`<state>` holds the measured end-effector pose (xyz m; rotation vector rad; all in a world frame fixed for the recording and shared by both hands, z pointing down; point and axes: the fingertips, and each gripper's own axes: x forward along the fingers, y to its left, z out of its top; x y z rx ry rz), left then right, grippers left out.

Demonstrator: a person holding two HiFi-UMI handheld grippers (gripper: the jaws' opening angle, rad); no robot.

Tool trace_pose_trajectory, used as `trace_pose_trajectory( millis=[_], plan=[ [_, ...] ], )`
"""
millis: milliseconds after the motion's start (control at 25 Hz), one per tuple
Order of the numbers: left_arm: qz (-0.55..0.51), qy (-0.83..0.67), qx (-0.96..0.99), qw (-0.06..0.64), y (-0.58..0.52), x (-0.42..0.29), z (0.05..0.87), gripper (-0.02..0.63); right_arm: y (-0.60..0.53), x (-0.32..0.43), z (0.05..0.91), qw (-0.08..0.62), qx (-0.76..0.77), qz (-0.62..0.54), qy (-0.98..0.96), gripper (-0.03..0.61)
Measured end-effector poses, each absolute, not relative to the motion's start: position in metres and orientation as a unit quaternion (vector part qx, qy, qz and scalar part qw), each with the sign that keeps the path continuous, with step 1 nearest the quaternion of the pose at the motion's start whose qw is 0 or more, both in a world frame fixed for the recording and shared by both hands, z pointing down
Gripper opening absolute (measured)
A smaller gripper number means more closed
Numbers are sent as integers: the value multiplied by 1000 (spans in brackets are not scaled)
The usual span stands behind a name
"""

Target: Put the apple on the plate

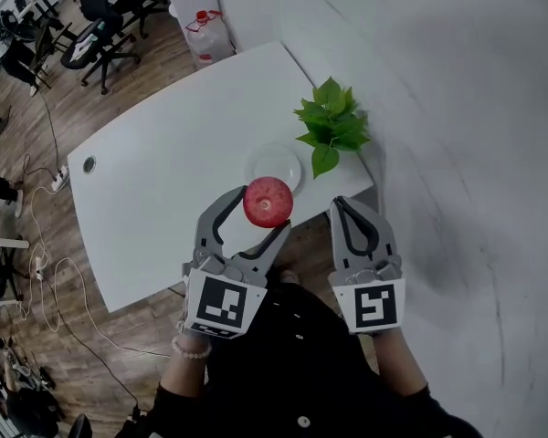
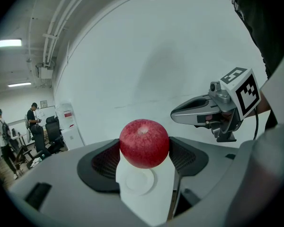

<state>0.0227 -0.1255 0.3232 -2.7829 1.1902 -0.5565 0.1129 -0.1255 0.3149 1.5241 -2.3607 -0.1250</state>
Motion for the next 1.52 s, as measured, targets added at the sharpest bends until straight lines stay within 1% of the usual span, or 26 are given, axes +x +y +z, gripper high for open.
trace_pose_trajectory(
  millis=[80,200,280,480,720,920,1240,1520],
  plan=[
    [-184,384,-904,31,-129,22,324,334,-128,114,315,168,540,-43,-824,43],
    [-188,364,-910,60,-133,21,324,334,-132,115,315,174,546,-44,-818,43],
    [-187,366,-910,45,-137,19,327,334,-134,114,316,176,550,-44,-815,43],
    [-189,360,-913,35,-146,16,337,334,-139,112,319,183,560,-37,-807,43],
    [-194,355,-914,33,-160,7,355,334,-147,108,329,194,565,-26,-802,43],
    [-197,342,-918,46,-173,7,362,334,-153,104,335,197,568,-18,-799,43],
    [-210,321,-923,25,-181,12,391,334,-156,106,345,213,580,-5,-786,43],
    [-217,310,-925,29,-194,22,407,334,-151,114,355,225,592,14,-774,43]
  ],
)
